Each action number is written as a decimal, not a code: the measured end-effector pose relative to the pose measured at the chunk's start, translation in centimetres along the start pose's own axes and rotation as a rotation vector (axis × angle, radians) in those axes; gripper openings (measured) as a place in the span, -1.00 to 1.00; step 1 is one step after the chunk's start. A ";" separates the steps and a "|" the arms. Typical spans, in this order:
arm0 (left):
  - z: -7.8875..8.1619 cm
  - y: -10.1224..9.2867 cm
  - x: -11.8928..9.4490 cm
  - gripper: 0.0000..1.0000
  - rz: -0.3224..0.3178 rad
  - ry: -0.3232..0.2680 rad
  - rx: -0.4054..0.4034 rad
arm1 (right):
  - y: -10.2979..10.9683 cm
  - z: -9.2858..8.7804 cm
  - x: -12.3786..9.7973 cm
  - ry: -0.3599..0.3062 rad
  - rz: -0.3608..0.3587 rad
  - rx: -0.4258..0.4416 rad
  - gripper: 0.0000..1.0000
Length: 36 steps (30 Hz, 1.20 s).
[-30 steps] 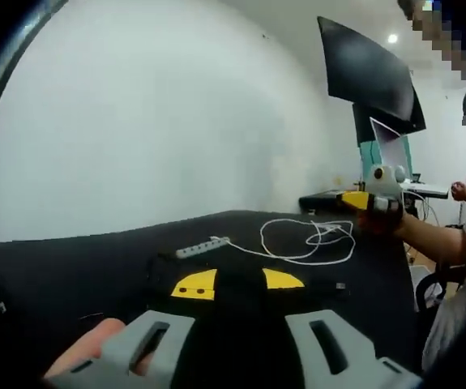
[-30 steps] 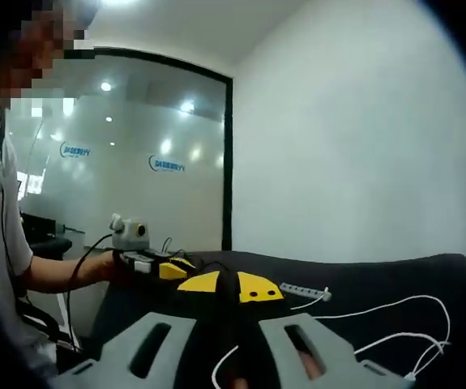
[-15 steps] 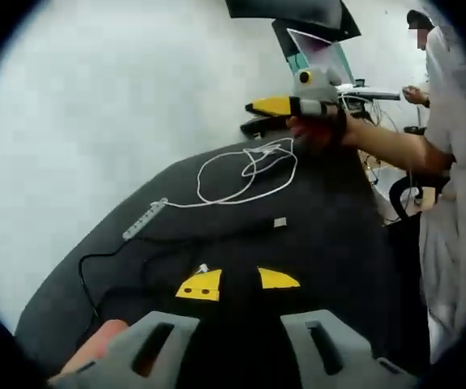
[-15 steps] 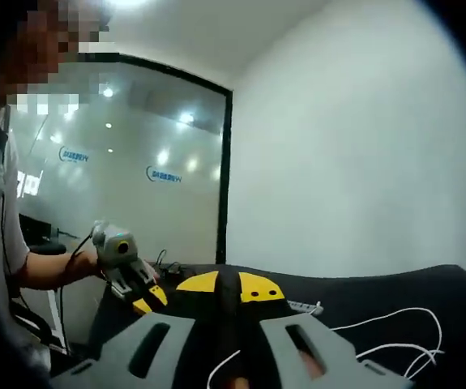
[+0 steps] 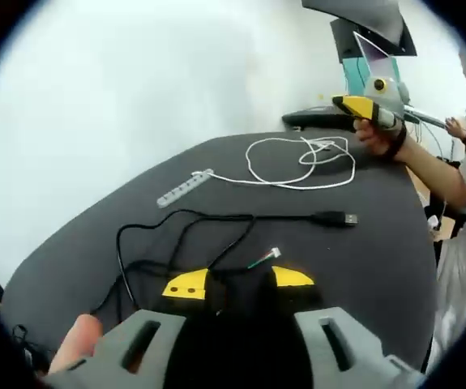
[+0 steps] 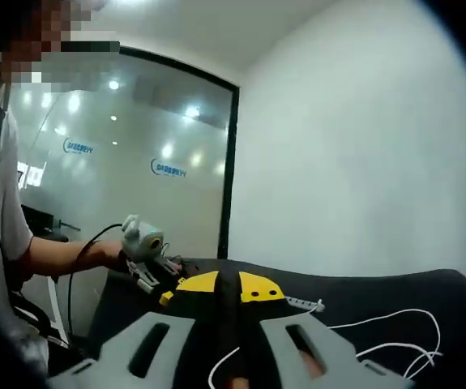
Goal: Grab the wires, straighten them and put them on the rack
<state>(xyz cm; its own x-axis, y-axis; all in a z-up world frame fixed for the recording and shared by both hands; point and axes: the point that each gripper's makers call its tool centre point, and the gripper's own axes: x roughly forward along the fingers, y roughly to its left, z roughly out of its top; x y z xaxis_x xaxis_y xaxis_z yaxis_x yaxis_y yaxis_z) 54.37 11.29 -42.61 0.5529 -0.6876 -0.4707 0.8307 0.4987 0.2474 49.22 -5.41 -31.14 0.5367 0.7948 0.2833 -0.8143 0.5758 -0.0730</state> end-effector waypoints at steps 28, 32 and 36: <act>25.0 -3.4 0.2 -0.99 -0.410 -0.381 -0.491 | 4.1 1.8 -0.1 -0.053 0.164 0.066 -0.66; 21.8 -0.8 3.4 -0.99 -0.333 -0.321 -0.448 | 1.7 0.4 1.2 0.024 0.061 0.138 -0.67; 19.1 1.7 5.8 -0.99 -0.282 -0.300 -0.457 | -1.4 -1.8 4.0 0.236 -0.126 -0.059 -0.90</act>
<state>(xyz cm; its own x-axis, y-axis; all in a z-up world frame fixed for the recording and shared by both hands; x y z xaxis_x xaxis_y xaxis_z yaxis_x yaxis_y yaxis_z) 60.23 -1.91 -28.75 0.3651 -0.9115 -0.1894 0.8726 0.4060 -0.2717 52.89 -2.65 -31.61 0.6755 0.7346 0.0633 -0.7270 0.6779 -0.1090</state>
